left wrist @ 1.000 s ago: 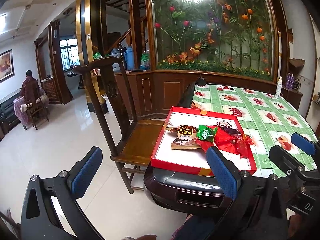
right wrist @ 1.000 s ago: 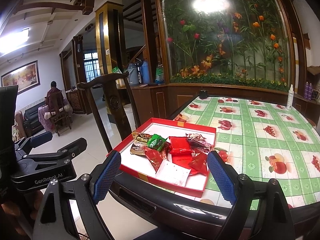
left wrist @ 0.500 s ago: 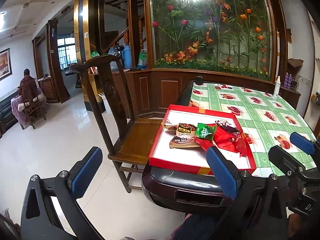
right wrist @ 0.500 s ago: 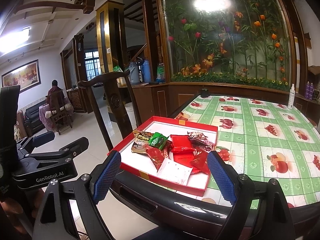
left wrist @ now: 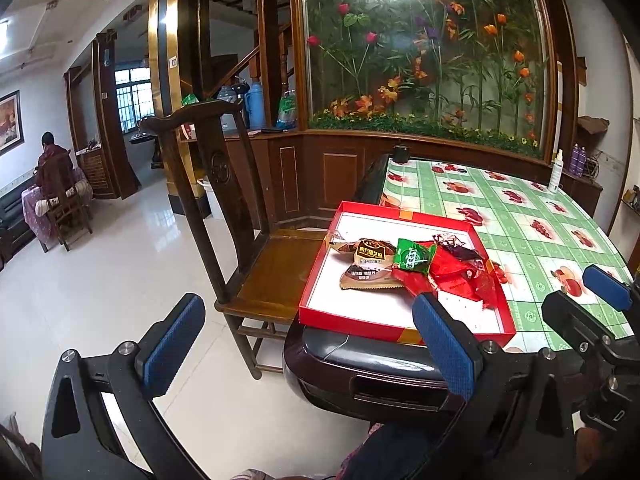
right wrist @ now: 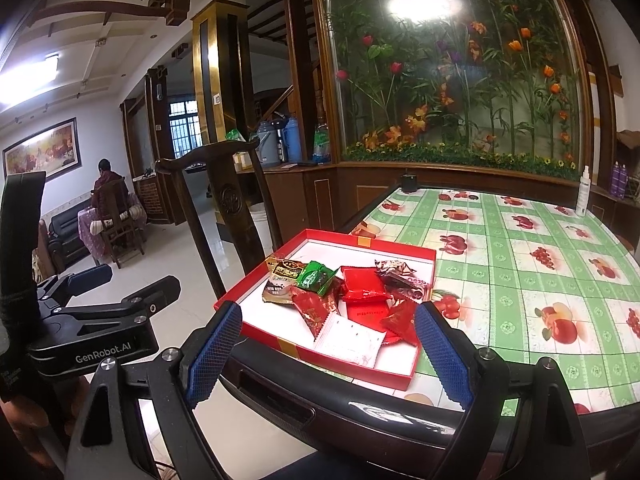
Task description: Organize snacks
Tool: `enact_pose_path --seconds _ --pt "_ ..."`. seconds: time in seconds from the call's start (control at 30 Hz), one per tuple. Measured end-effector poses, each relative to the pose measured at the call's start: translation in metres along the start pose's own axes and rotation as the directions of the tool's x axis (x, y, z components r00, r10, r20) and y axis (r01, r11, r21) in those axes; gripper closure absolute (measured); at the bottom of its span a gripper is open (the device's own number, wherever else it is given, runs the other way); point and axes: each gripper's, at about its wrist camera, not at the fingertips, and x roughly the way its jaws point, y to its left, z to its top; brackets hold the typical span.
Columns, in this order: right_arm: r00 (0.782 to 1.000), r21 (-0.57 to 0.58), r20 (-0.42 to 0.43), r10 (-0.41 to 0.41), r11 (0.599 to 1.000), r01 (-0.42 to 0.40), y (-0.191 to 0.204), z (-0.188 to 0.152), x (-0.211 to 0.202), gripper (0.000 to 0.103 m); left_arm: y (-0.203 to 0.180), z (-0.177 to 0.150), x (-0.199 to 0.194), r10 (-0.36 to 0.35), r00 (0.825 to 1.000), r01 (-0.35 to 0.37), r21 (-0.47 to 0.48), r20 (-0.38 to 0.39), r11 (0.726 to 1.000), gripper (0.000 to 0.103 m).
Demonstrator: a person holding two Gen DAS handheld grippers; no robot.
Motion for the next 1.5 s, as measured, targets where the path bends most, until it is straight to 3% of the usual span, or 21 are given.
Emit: enact_pose_path --seconds 1.5 --pt "0.999 0.015 -0.038 0.015 1.0 -0.014 -0.002 -0.006 0.012 0.013 0.004 -0.002 0.008 -0.01 0.999 0.009 -0.013 -0.047 1.0 0.0"
